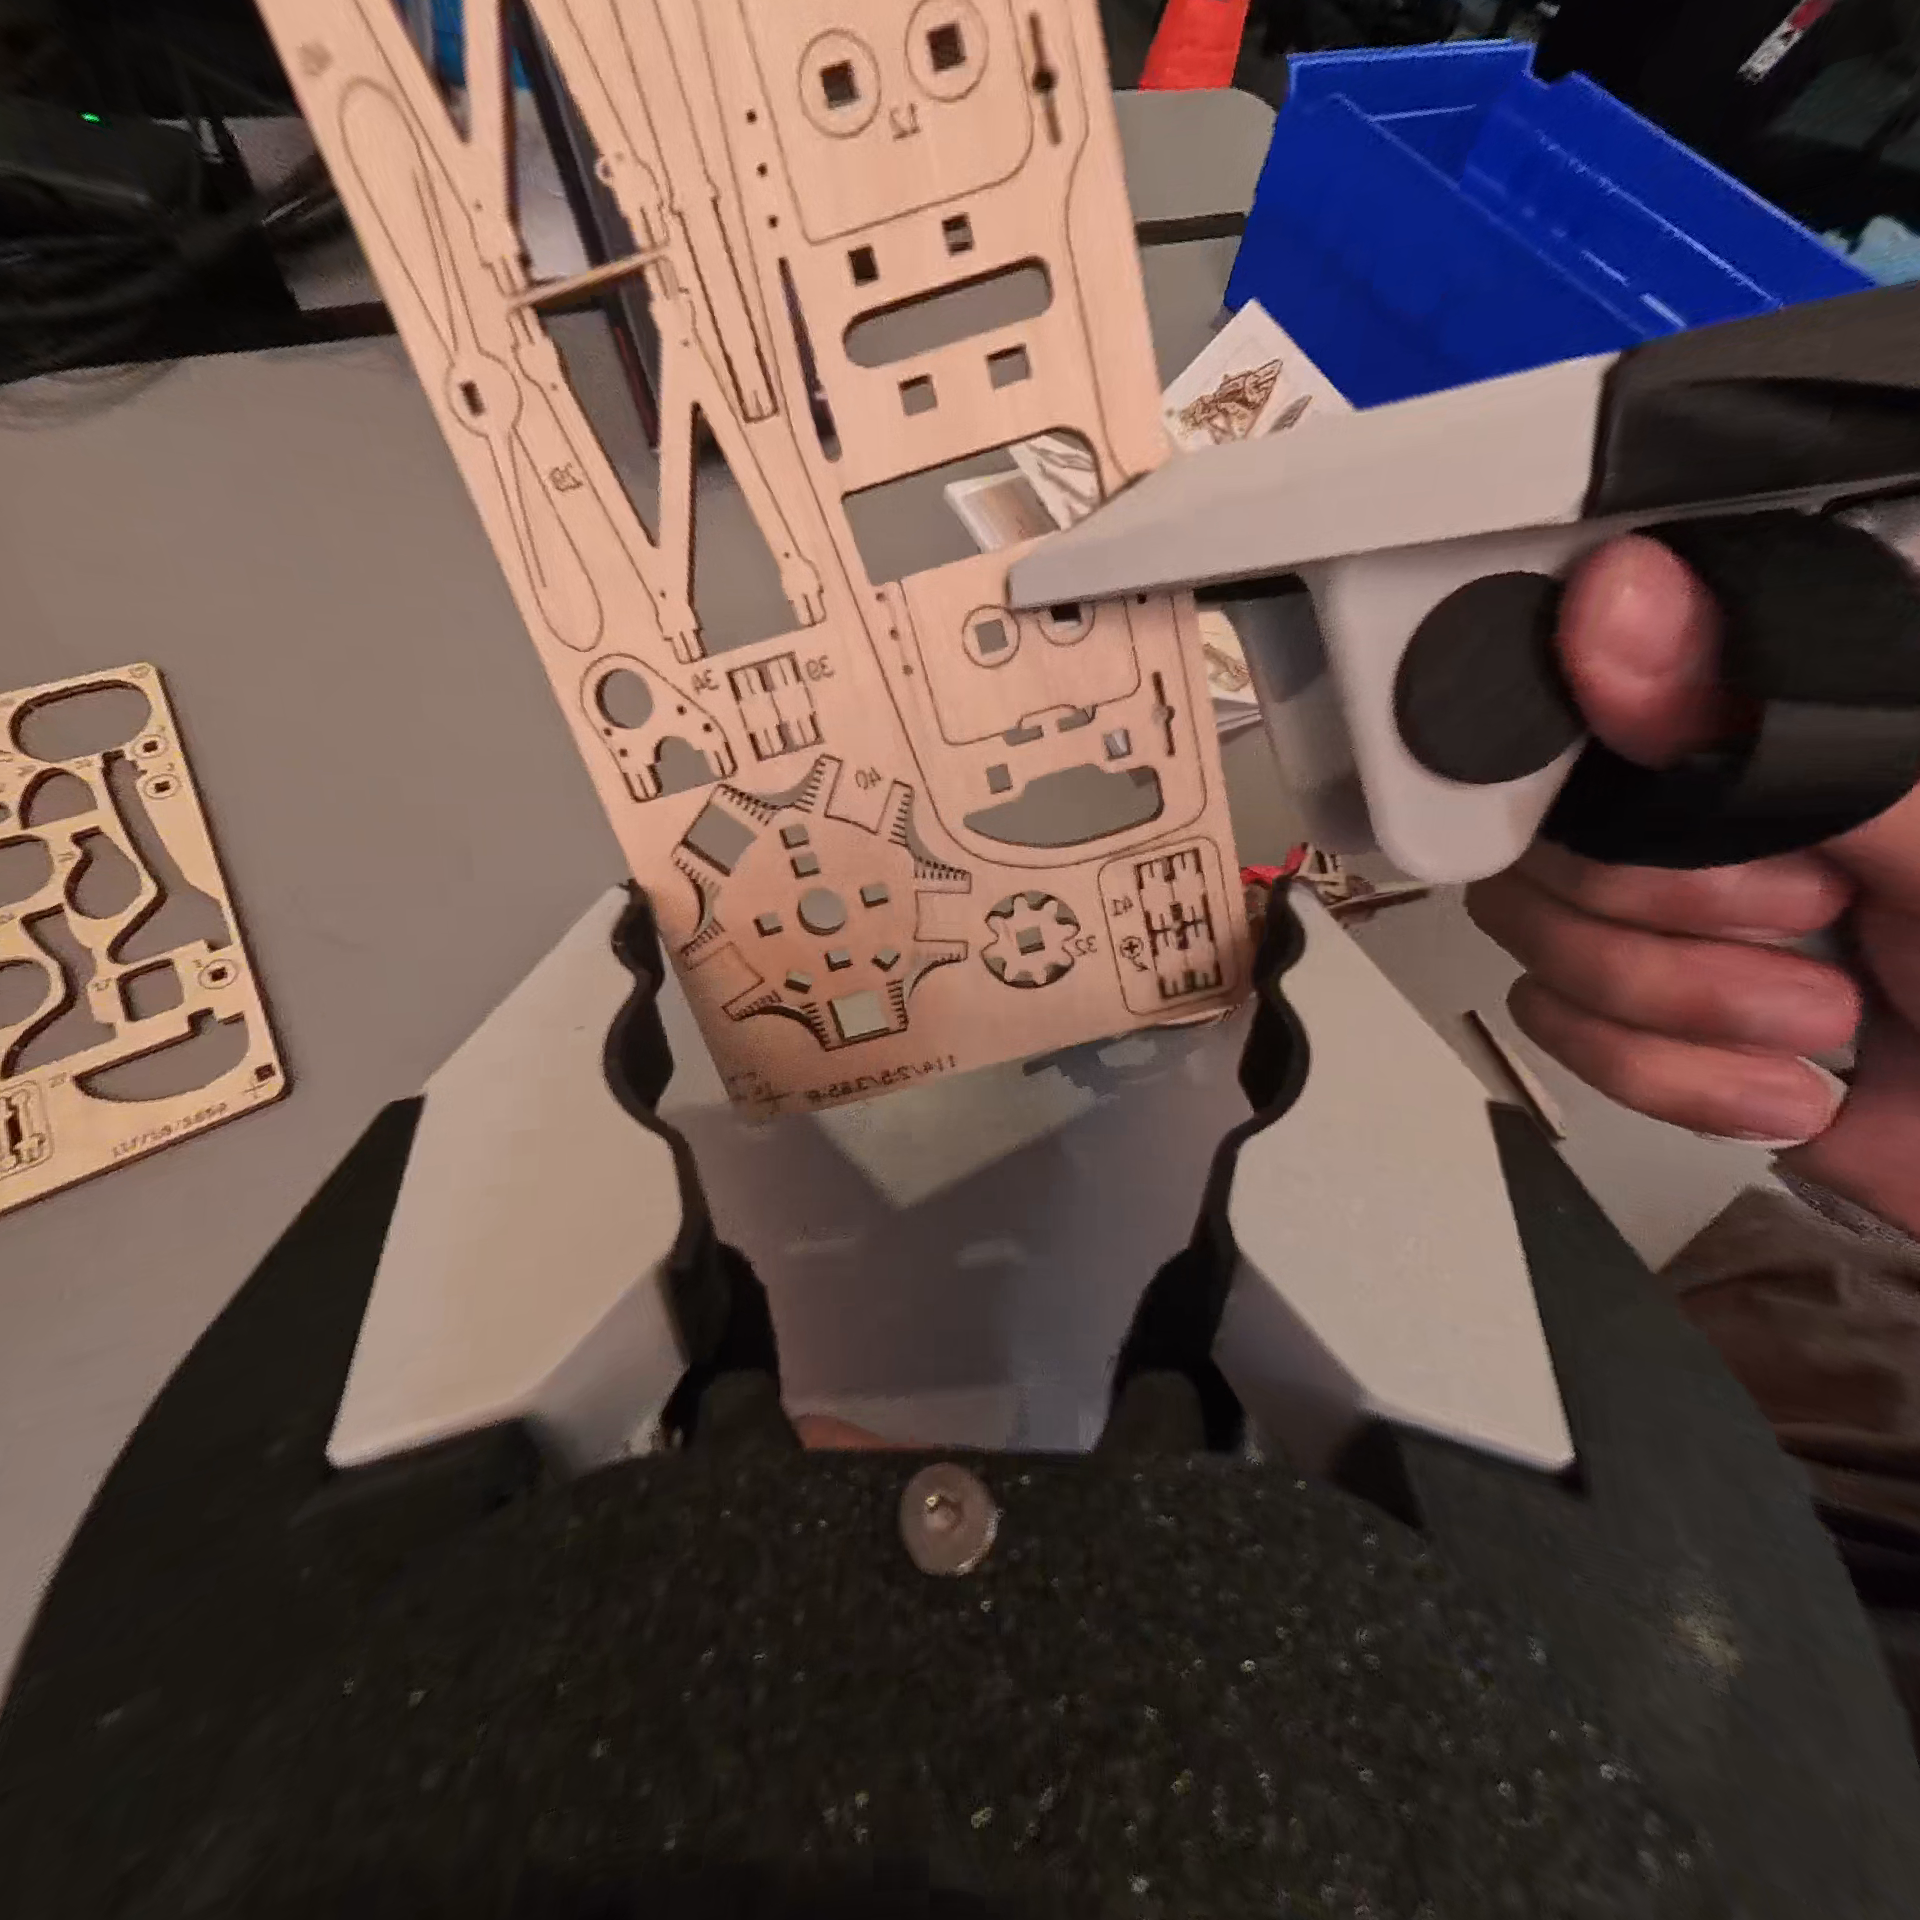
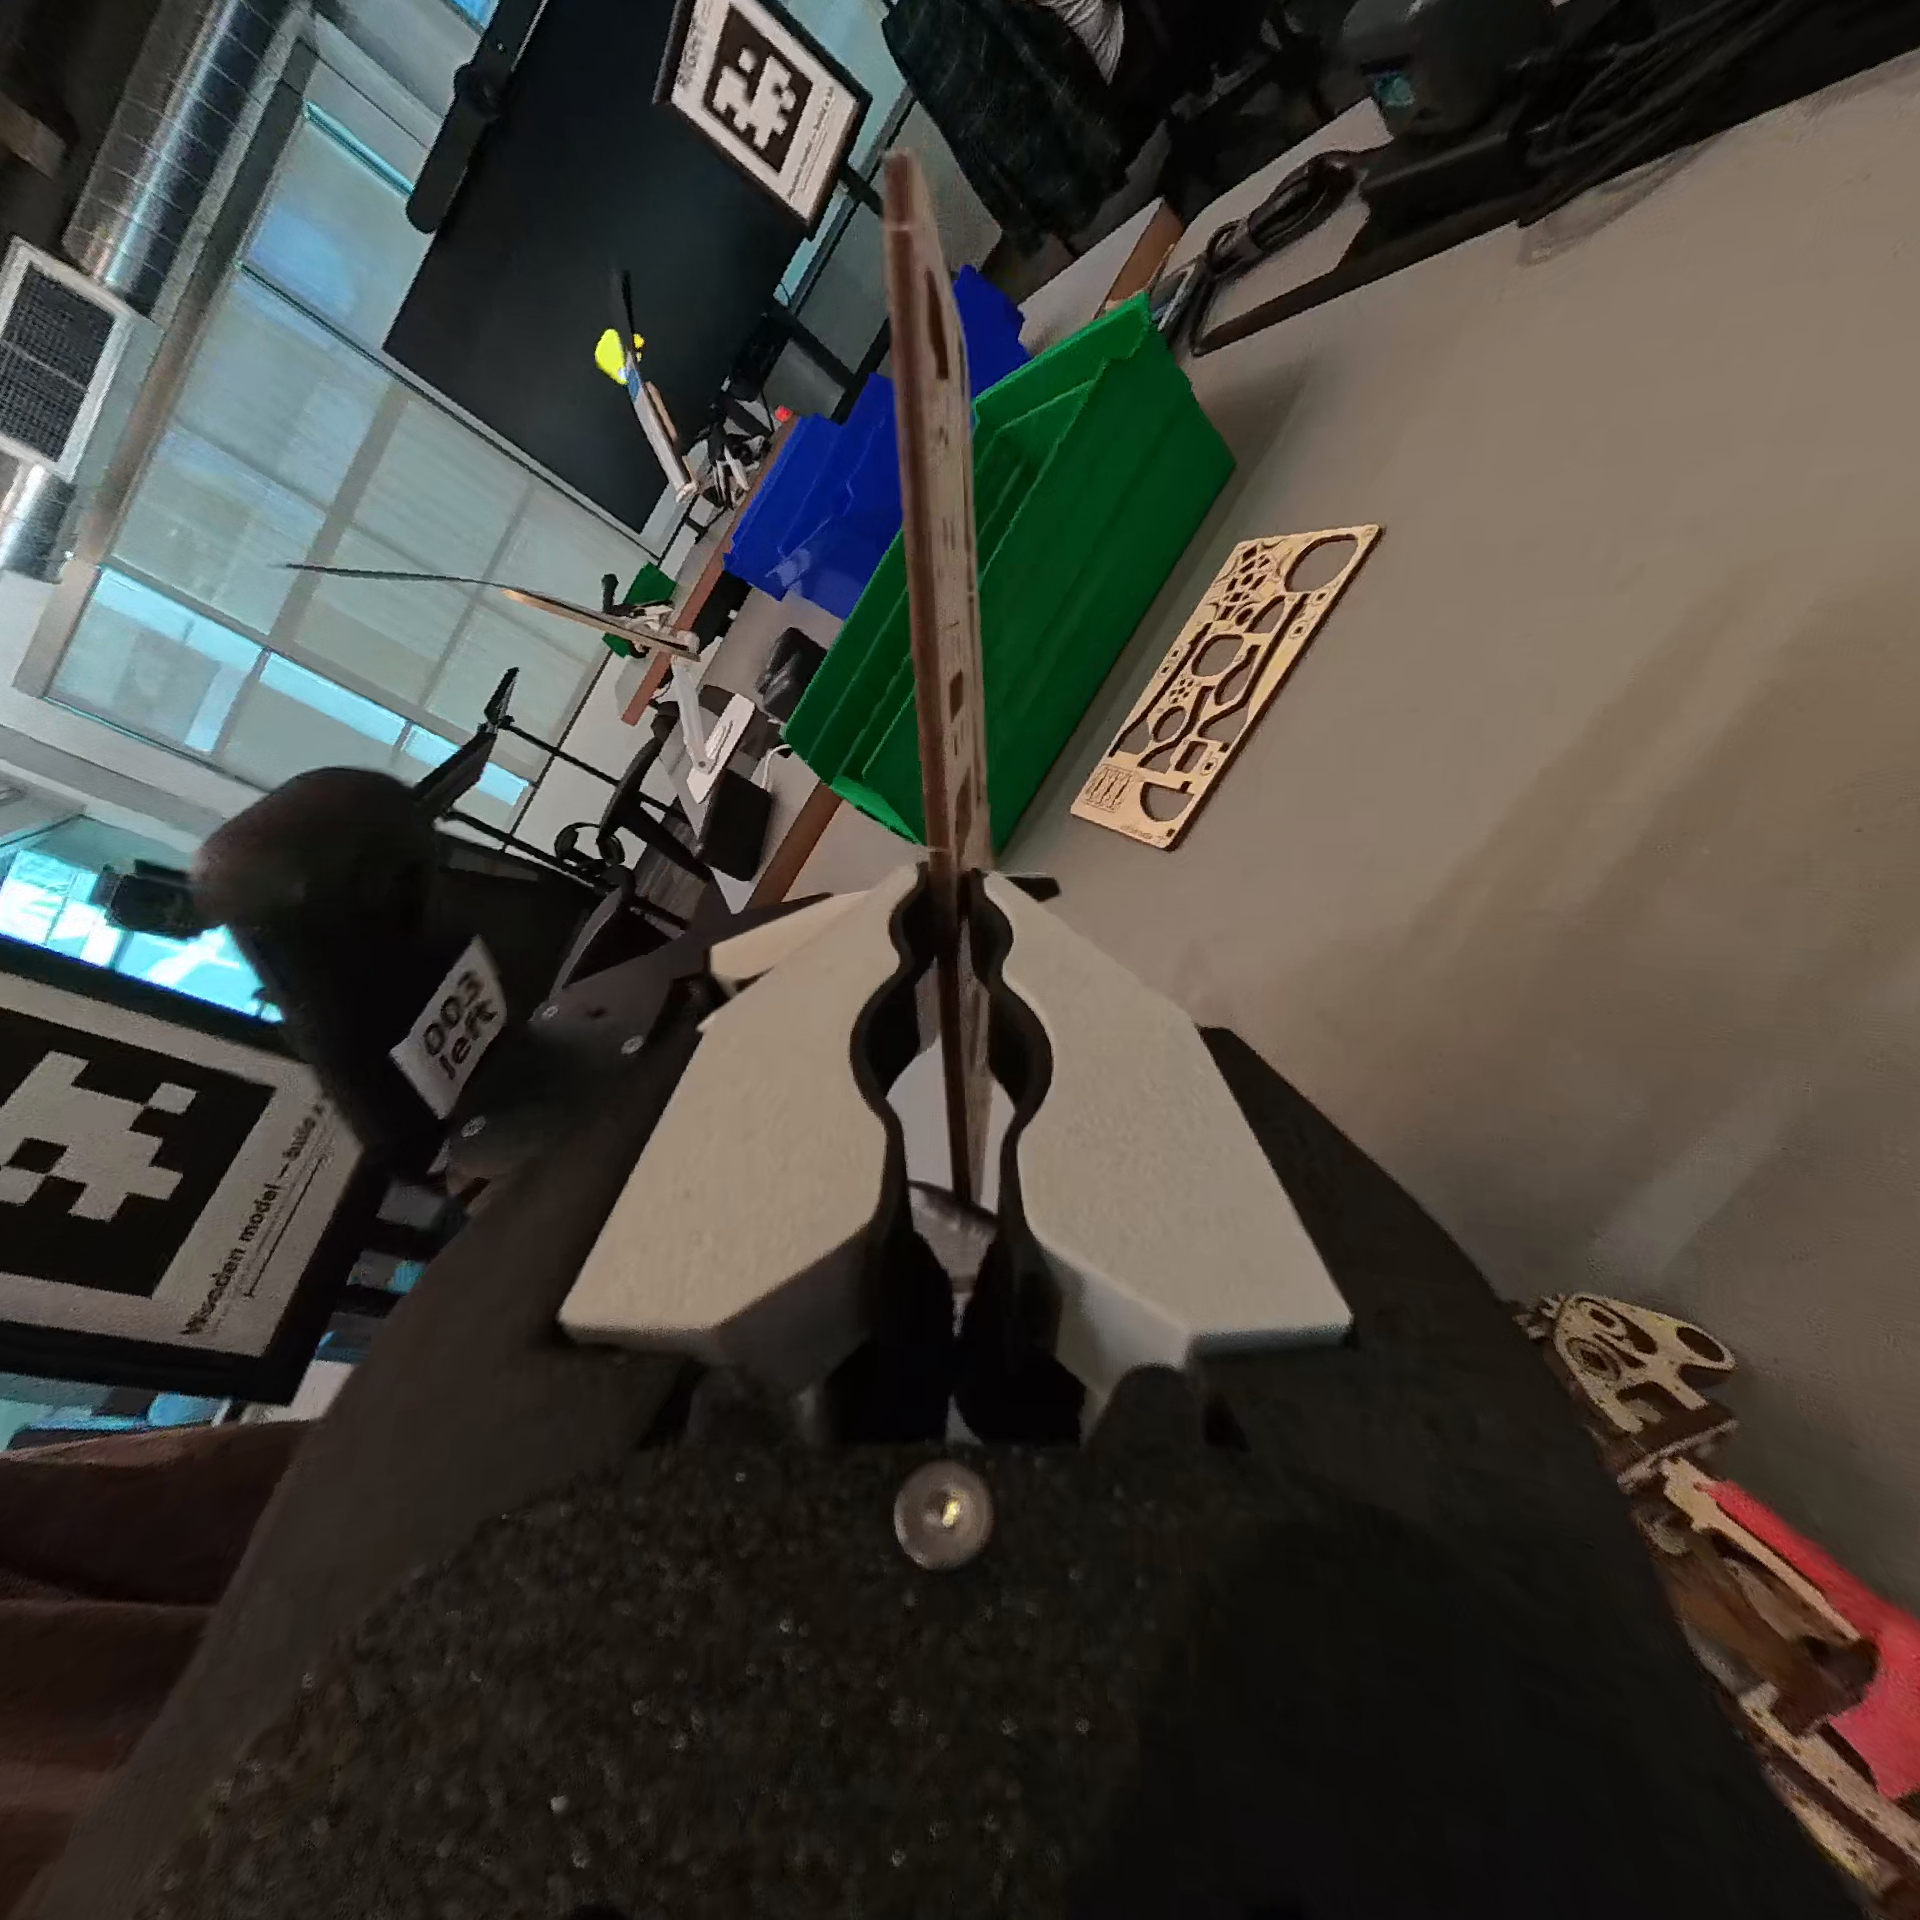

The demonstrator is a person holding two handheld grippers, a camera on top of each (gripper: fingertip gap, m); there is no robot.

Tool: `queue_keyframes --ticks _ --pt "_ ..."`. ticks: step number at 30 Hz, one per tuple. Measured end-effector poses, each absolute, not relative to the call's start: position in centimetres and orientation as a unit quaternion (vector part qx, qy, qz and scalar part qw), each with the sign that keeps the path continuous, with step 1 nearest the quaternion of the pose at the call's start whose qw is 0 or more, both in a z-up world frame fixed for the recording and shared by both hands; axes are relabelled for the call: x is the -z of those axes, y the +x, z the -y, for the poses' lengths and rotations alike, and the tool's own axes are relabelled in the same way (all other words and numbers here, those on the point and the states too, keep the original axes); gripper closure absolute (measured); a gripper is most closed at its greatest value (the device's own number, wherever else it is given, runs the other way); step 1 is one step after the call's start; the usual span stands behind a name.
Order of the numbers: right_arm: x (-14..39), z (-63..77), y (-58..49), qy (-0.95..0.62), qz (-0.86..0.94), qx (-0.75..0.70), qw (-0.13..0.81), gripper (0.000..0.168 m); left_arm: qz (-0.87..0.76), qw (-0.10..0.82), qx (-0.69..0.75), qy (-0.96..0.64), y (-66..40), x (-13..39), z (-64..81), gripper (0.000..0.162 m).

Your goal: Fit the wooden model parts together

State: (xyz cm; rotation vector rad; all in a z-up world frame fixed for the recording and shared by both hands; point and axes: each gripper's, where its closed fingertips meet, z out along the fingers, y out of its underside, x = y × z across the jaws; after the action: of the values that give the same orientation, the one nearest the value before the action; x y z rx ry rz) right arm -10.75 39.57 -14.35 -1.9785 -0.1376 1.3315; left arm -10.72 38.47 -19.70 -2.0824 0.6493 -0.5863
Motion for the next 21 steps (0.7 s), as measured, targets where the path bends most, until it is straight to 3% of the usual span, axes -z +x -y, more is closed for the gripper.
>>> queue_keyframes --ticks 4,6,8,10,12,15,16,19,21 --pt "11.9 -38.0 -12.1 -0.723 0.11 -0.584 0.354 0.146 -0.244 0.386 0.374 -0.807 -9.7 18.9 -37.5 0.052" --pt "9.6 -37.5 -11.7 -0.673 0.157 -0.615 0.379 0.106 -0.209 0.347 0.545 -0.734 -9.0 16.0 -36.0 0.053" --pt "7.8 -38.5 -9.7 -0.64 0.155 -0.618 0.428 0.083 -0.176 0.297 0.725 -0.596 -9.9 11.3 -34.0 0.053" --pt "7.4 -39.4 -8.3 -0.627 0.128 -0.639 0.426 0.077 -0.17 0.262 0.824 -0.473 -11.8 8.1 -32.3 0.053" --pt "7.5 -38.6 -9.2 -0.612 0.125 -0.694 0.358 0.077 -0.169 0.225 0.883 -0.376 -13.3 6.0 -30.8 0.053" --pt "6.6 -36.7 -11.4 -0.563 0.134 -0.764 0.284 0.094 -0.156 0.168 0.929 -0.291 -14.2 4.8 -29.9 0.054" --pt "6.5 -36.6 -11.9 -0.553 0.13 -0.775 0.275 0.102 -0.154 0.155 0.936 -0.275 -14.2 4.7 -29.6 0.081" --pt "8.5 -37.1 -13.5 -0.58 0.117 -0.768 0.247 0.108 -0.144 0.166 0.941 -0.259 -14.1 5.2 -29.8 0.162" --pt "10.7 -36.9 -14.2 -0.608 0.134 -0.757 0.199 0.126 -0.158 0.152 0.915 -0.338 -11.9 7.6 -30.2 0.162"
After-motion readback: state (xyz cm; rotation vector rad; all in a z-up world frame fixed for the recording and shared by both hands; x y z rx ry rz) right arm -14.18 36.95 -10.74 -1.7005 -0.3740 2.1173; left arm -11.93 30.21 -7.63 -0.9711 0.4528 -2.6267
